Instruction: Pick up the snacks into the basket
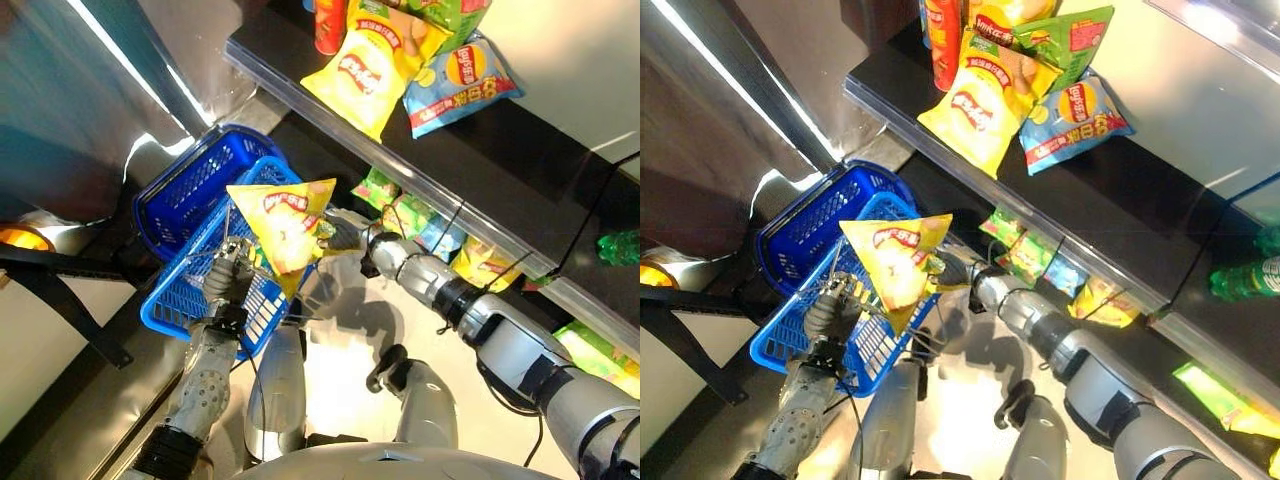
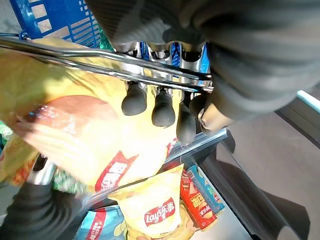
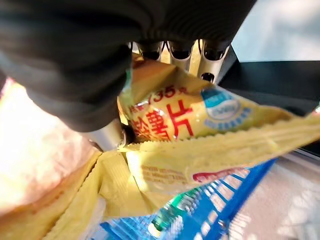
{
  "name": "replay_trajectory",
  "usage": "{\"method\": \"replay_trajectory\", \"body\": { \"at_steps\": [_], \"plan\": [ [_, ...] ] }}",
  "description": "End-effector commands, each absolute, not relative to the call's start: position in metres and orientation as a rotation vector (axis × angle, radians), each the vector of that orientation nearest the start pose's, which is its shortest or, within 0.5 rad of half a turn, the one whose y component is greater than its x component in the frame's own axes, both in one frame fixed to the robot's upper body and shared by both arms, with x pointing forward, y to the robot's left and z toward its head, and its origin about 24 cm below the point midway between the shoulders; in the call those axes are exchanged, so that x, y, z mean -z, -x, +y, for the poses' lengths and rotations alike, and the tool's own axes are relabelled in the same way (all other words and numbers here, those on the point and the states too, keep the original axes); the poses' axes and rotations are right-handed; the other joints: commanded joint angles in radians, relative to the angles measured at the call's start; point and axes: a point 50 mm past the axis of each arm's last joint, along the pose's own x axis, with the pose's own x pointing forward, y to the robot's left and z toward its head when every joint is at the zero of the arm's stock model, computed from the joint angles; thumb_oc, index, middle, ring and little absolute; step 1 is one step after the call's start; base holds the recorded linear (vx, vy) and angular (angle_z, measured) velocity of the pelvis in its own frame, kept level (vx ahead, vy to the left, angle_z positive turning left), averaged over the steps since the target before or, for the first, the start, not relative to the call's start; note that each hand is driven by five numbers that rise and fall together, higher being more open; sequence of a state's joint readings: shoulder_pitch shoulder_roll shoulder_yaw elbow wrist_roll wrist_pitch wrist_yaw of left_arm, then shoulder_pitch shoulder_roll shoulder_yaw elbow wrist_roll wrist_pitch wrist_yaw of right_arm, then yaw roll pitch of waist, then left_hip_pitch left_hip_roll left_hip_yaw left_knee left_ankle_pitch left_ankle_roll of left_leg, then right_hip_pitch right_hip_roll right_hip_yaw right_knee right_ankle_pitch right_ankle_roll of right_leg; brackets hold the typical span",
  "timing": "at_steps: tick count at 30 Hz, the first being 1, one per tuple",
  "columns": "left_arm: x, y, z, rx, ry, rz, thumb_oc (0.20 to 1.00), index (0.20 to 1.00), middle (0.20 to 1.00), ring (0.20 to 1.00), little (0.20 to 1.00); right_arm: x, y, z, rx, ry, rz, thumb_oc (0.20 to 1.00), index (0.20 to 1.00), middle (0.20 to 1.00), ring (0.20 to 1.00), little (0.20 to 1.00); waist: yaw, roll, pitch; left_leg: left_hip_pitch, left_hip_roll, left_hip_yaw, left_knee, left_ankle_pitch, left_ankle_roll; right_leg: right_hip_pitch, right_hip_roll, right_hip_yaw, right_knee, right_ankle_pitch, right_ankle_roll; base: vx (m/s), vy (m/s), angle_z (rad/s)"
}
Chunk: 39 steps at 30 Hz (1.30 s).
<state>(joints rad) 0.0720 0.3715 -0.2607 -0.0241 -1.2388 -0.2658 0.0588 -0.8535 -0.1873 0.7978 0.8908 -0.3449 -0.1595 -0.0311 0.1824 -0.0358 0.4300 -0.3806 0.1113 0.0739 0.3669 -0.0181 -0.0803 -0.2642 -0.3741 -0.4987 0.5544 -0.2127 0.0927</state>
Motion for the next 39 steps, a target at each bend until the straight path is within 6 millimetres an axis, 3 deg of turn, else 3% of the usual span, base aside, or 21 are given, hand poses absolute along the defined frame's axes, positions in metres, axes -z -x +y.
{"method": "replay_trajectory", "body": {
  "at_steps": [1, 7, 14, 26, 29, 34, 39],
  "plan": [
    [-0.119, -0.226, 0.131, 0.419, 1.025, -0.297, 0.200, 0.200, 0.200, 0.200, 0.200, -0.080, -0.362, -0.012, -0.687, 1.200, -0.246, 0.200, 0.200, 0.200, 0.200, 0.200, 0.018, 0.028, -0.050, 0.030, 0.005, -0.017, -0.017, -0.028, 0.041, 0.004, -0.042, 0.051, -0.097, 0.261, 0.098, -0.01, -0.003, 0.04],
    [-0.123, -0.227, 0.125, 0.462, 1.033, -0.291, 0.200, 0.200, 0.200, 0.200, 0.200, -0.072, -0.365, -0.007, -0.664, 1.271, -0.176, 0.200, 0.200, 0.200, 0.200, 0.200, 0.034, 0.039, -0.053, 0.025, 0.002, -0.024, -0.017, -0.025, 0.044, 0.004, -0.039, 0.044, -0.096, 0.259, 0.096, -0.01, -0.006, 0.03],
    [-0.124, -0.229, 0.113, 0.540, 1.028, -0.259, 0.200, 0.200, 0.200, 0.200, 0.200, -0.035, -0.355, -0.016, -0.744, 1.445, -0.001, 0.200, 0.200, 0.200, 0.200, 0.200, 0.061, 0.067, -0.068, 0.018, -0.008, -0.040, -0.026, -0.023, 0.047, 0.011, -0.042, 0.022, -0.093, 0.257, 0.101, 0.01, -0.004, 0.11],
    [-0.129, -0.235, 0.100, 0.603, 1.025, -0.255, 0.200, 0.200, 0.200, 0.200, 0.200, -0.019, -0.348, -0.027, -0.809, 1.688, -0.049, 0.200, 0.200, 0.200, 0.200, 0.200, 0.083, 0.088, -0.067, 0.018, -0.022, -0.055, -0.030, -0.025, 0.050, 0.017, -0.052, 0.016, -0.087, 0.254, 0.110, 0.01, 0.003, 0.06],
    [-0.129, -0.235, 0.099, 0.599, 1.030, -0.255, 0.200, 0.200, 0.200, 0.200, 0.200, -0.020, -0.348, -0.027, -0.807, 1.709, -0.075, 0.200, 0.200, 0.200, 0.200, 0.200, 0.081, 0.088, -0.066, 0.018, -0.023, -0.055, -0.031, -0.025, 0.050, 0.015, -0.054, 0.017, -0.086, 0.253, 0.110, 0.00, 0.000, 0.00],
    [-0.129, -0.235, 0.099, 0.581, 1.045, -0.262, 0.200, 0.200, 0.200, 0.200, 0.200, -0.044, -0.349, -0.001, -0.811, 1.633, -0.244, 0.200, 0.200, 0.200, 0.200, 0.200, 0.073, 0.082, -0.060, 0.017, -0.022, -0.055, -0.027, -0.026, 0.052, 0.005, -0.053, 0.028, -0.082, 0.251, 0.109, 0.00, 0.000, 0.00],
    [-0.131, -0.233, 0.098, 0.586, 1.061, -0.270, 0.200, 0.200, 0.200, 0.200, 0.200, -0.058, -0.347, 0.011, -0.815, 1.626, -0.356, 0.200, 0.200, 0.200, 0.200, 0.200, 0.071, 0.086, -0.057, 0.011, -0.022, -0.054, -0.023, -0.026, 0.051, 0.003, -0.056, 0.026, -0.079, 0.246, 0.108, 0.00, 0.000, 0.00]
  ]
}}
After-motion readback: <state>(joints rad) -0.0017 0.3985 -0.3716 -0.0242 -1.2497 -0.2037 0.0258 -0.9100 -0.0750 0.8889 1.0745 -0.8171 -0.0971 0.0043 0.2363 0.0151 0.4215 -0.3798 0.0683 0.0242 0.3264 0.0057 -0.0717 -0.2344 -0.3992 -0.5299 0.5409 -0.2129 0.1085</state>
